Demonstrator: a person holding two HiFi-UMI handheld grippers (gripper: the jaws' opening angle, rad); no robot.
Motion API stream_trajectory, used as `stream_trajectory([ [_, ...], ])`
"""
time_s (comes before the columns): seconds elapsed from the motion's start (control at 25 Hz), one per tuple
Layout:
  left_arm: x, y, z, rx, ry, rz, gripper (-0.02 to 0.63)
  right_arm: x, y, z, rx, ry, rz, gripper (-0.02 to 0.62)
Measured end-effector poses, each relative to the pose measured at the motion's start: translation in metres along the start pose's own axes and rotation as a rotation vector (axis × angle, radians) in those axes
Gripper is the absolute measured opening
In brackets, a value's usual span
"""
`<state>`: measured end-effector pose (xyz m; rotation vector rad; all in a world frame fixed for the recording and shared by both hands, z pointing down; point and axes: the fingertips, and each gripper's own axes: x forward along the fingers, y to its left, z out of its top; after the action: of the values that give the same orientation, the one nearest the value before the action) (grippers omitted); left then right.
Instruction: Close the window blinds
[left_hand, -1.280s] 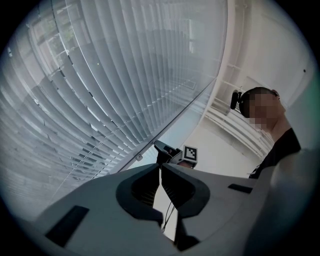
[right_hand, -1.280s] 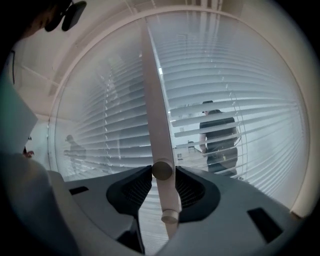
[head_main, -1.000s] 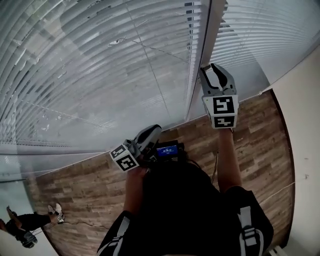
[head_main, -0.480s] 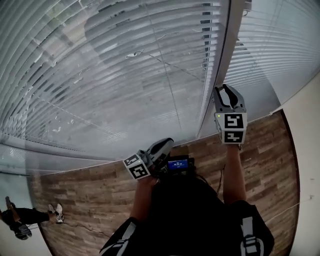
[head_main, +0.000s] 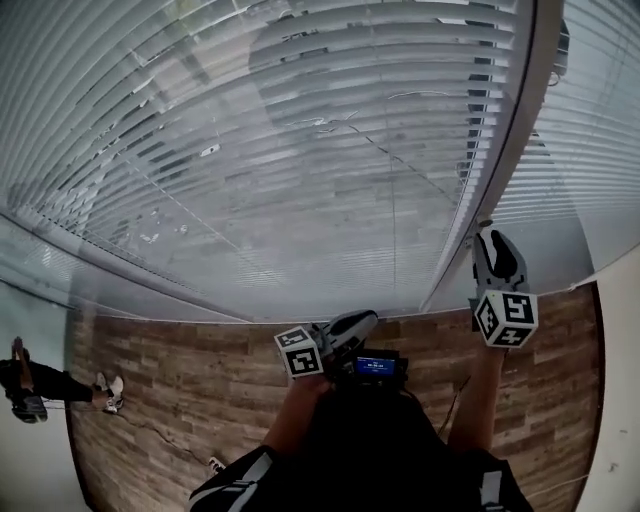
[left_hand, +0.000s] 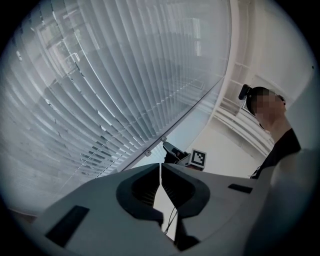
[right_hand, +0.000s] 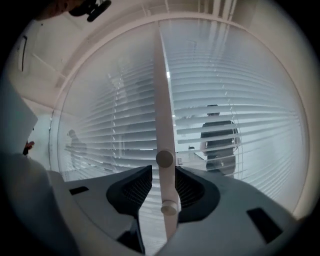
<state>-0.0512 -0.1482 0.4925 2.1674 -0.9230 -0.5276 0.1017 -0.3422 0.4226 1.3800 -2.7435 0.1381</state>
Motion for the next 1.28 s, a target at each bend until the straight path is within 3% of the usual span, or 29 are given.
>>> stream_trajectory([
  [0.12,-0.012,-0.002,0.0,-0.016,-0.001,0.032,0.015,-0.009,0.012,-0.001,0.132,-0.058,0.098,0.132],
  [0.24,-0.027,0.004,-0.014,-0.028,0.004,0.065,0.015,-0.016,0.024,-0.028,0.282,-0.079,0.194,0.13],
  [0.36,-0.041,0.022,-0.031,-0.024,0.007,0.084,0.015,-0.022,0.032,-0.078,0.381,-0.068,0.235,0.13],
  [0.44,-0.047,0.021,-0.028,-0.014,-0.004,0.078,0.015,-0.032,0.036,-0.089,0.416,-0.059,0.243,0.13],
  [0.68,-0.062,0.015,-0.017,0.012,-0.034,0.015,0.015,-0.063,0.052,-0.111,0.494,-0.054,0.252,0.13],
  [1.0,-0.174,-0.016,-0.014,-0.027,-0.104,-0.064,0.015,-0.145,0.153,-0.109,0.596,-0.048,0.213,0.13],
  [1.28,-0.191,-0.035,-0.065,-0.11,-0.062,-0.162,0.015,-0.243,0.171,-0.117,0.599,-0.049,0.083,0.123],
])
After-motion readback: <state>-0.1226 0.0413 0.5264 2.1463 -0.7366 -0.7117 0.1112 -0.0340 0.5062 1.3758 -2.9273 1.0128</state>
